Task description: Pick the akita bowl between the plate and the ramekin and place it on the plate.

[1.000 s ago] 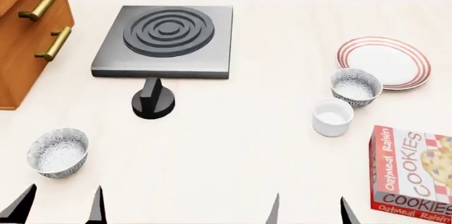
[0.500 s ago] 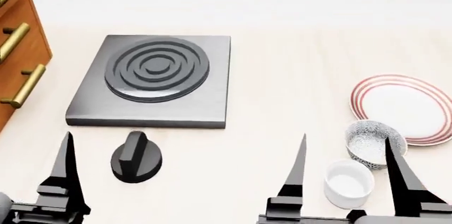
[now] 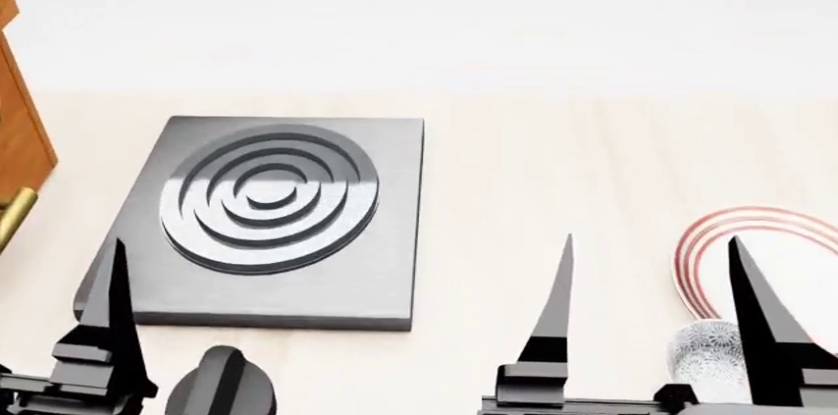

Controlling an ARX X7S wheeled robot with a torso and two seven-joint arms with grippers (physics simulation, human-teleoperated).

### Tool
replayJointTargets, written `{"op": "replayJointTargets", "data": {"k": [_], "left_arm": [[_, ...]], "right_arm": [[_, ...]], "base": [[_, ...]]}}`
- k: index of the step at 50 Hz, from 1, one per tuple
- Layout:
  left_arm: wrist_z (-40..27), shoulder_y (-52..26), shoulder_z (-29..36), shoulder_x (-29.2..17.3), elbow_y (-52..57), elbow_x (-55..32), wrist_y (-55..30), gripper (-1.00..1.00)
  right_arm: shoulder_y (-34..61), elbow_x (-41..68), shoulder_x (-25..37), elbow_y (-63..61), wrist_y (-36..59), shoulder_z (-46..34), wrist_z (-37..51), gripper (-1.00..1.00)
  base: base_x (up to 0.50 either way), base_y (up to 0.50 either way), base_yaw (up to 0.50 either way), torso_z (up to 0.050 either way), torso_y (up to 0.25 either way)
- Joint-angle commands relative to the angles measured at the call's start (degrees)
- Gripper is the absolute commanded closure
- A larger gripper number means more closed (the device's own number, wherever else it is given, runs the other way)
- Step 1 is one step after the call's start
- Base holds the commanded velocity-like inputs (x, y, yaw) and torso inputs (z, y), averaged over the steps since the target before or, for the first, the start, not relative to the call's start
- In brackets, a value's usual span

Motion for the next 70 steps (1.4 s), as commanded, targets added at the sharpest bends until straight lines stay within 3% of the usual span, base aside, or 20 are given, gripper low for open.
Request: {"op": "replayJointTargets", "data": {"k": [1,15,56,70], "left_arm": [[-0.4,0.3,0.3,-0.6,0.1,-0.7,0.3,-1.0],[-1.0,0.3,0.7,-1.3,-0.2,-1.3,0.6,-1.0],[-2.7,0.3,1.4,-2.9,-0.9,-3.1,1.6,-1.0],[-3.3,0.4,1.6,-3.2,-1.1,-3.6,1.7,-1.0]], "right_arm": [[-0.1,0.2,0.7,-0.4,-0.3,-0.3,0.6,-1.0],[-0.8,0.1,0.8,1.0,-2.9,-0.4,1.4,-1.0],[-1.9,1.7,3.3,1.0,-4.7,-2.6,0.8,-1.0],[-2.5,3.6,3.2,1.6,-6.1,-2.0,0.8,-1.0]], "base": [[0.5,0.0,0.0,0.0,0.0],[0.32,-0.02,0.0,0.0,0.0],[0.0,-0.5,0.0,0.0,0.0],[0.02,-0.04,0.0,0.0,0.0]]}}
